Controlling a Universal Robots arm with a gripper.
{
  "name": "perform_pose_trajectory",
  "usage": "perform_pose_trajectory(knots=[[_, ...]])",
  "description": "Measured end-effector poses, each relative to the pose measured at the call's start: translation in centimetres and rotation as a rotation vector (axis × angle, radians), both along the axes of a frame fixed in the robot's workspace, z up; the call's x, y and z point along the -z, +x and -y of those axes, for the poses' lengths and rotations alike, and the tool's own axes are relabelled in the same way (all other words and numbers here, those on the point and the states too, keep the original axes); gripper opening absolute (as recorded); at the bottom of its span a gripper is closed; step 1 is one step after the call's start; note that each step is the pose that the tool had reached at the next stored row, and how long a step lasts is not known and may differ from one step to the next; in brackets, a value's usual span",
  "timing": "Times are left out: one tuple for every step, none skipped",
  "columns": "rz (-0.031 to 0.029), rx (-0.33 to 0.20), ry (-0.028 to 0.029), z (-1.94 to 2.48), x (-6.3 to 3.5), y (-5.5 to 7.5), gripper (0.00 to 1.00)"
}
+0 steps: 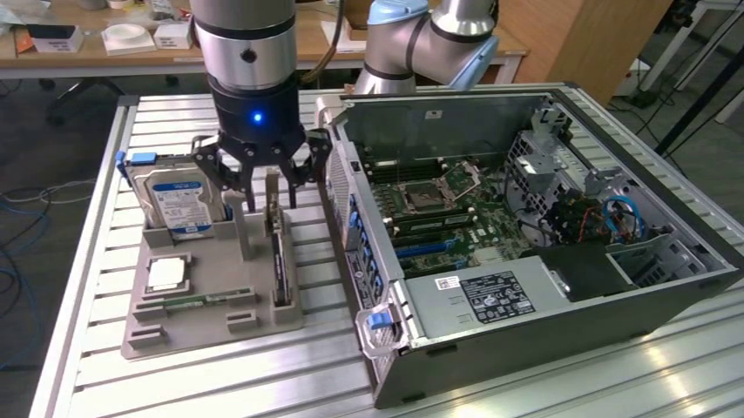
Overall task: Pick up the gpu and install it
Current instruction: 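Pick up the gpu and move the gpu toward the slot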
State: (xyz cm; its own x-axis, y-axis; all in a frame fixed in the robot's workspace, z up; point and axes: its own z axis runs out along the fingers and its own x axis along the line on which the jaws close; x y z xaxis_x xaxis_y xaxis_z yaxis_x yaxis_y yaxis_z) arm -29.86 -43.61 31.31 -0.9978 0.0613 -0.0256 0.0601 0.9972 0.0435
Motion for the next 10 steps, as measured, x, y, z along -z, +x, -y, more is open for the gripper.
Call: perform_pose_trajectory(knots=[[0.0000,0.000,-0.0002,0.06,0.04,0.00,0.53],[0.0000,0.000,-0.0007,0.13,0.07,0.00,0.53],[0.0000,0.000,-0.0012,0.20,0.10,0.00,0.53],[0.0001,0.000,-0.0016,0.26,0.14,0.00,0.53],[0.0000,0.000,-0.0021,0.33,0.17,0.00,0.53],[0.0001,0.000,-0.0025,0.40,0.21,0.00,0.53],[0.0000,0.000,-0.0030,0.46,0.24,0.00,0.53],[0.0000,0.000,-0.0034,0.53,0.28,0.00,0.53],[0.0000,0.000,-0.0038,0.60,0.31,0.00,0.53],[0.0000,0.000,-0.0042,0.68,0.35,0.00,0.53]])
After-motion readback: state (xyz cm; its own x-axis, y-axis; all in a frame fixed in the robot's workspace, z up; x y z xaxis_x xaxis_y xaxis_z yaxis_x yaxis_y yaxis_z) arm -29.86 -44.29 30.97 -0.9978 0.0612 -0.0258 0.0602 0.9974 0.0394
